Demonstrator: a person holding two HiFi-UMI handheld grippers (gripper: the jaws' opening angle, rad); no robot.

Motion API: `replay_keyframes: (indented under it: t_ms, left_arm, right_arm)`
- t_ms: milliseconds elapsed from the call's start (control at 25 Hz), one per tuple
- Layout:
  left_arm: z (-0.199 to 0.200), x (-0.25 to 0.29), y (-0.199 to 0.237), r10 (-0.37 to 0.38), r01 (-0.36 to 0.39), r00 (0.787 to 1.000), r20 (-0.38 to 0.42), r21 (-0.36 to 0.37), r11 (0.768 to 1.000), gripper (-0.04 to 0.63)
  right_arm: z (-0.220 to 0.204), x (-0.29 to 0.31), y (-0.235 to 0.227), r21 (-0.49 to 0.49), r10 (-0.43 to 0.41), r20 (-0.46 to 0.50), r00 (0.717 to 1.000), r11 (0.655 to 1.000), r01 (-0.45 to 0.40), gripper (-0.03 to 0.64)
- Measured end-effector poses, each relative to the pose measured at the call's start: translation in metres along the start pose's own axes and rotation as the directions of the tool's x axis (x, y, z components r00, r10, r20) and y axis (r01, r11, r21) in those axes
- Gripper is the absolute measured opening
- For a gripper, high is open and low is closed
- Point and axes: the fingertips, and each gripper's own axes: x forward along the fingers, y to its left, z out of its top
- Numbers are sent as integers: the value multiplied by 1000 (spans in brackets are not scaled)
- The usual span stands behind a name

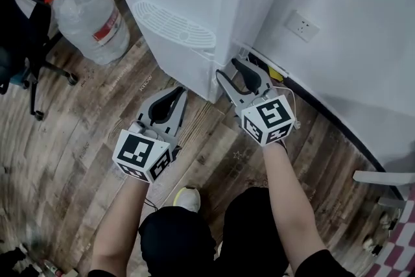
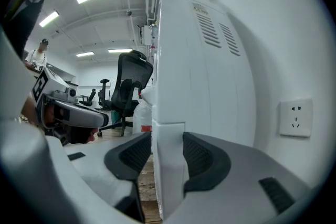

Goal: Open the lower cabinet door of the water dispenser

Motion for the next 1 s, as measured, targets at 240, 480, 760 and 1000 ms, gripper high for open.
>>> replay_keyframes:
  t_ms: [240, 480, 760, 1000]
  left_arm:
    - [-4, -4, 5, 7, -8, 1000, -5, -5, 1000, 17]
    - [-5, -3, 5, 10, -10, 1000, -5, -4, 1000, 17]
    - [0, 0, 1, 6, -6, 1000, -2, 3, 1000, 17]
    - [3, -2, -1, 21, -21, 1000, 2, 16, 1000, 108]
  right_arm:
    - [-2, 2, 1, 22, -12, -3, 1000, 1000, 12, 196]
    - [-2, 3, 4, 69, -12, 11, 1000, 998, 11, 202]
    - [-4, -2, 20, 54, 27, 5, 1000, 998, -27, 183]
    - [-9, -5, 51, 25, 92, -7, 996, 995, -92, 183]
